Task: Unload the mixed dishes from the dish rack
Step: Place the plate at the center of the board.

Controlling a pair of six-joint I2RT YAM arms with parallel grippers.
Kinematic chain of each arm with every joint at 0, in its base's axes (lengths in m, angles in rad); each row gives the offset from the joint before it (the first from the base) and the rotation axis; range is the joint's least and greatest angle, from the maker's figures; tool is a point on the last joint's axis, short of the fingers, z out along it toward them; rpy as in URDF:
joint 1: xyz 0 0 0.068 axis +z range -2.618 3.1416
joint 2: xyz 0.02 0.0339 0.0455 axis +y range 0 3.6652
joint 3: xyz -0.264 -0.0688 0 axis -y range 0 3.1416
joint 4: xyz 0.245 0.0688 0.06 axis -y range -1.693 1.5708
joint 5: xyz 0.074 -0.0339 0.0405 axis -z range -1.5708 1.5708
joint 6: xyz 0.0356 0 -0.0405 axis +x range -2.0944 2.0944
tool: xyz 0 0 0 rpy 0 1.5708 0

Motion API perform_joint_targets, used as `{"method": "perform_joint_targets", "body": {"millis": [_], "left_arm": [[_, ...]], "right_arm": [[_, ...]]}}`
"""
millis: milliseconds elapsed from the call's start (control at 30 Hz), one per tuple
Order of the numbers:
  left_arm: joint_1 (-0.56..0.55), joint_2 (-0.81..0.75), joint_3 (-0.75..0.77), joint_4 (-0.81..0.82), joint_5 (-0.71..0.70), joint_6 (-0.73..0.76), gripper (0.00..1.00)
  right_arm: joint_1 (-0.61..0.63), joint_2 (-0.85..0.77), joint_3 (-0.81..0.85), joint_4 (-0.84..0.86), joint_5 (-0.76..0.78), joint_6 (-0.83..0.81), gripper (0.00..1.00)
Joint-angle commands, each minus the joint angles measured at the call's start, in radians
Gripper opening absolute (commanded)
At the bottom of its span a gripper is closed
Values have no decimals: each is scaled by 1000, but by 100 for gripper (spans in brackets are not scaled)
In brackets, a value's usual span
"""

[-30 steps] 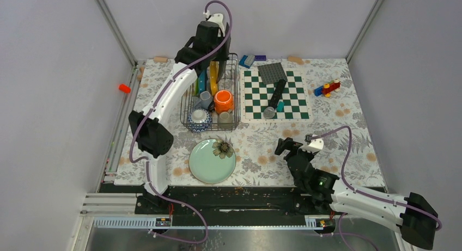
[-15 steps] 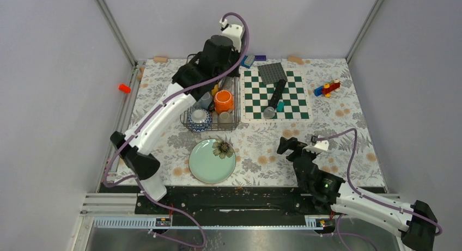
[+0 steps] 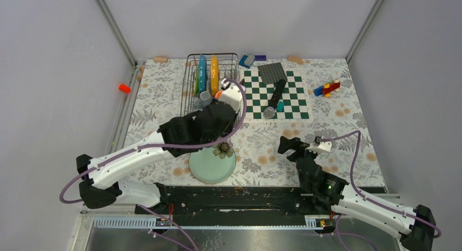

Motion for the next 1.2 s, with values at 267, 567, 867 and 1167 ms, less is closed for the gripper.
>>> {"method": "perform_joint_targets", "body": {"millis": [267, 567, 867, 1167], "left_arm": [[-264, -141, -77, -114, -386, -321, 0], [-312, -22, -11, -552, -489, -617, 0], [-312, 112, -55, -620, -442, -701, 0], [-311, 270, -48, -662, -463, -752, 0]], "right_arm": [[7, 2, -6, 15, -6, 33, 100], [6, 17, -13, 32, 18, 26, 100], [6, 13, -19, 25, 42, 32, 100], [6, 11, -20, 18, 60, 28, 100]]}}
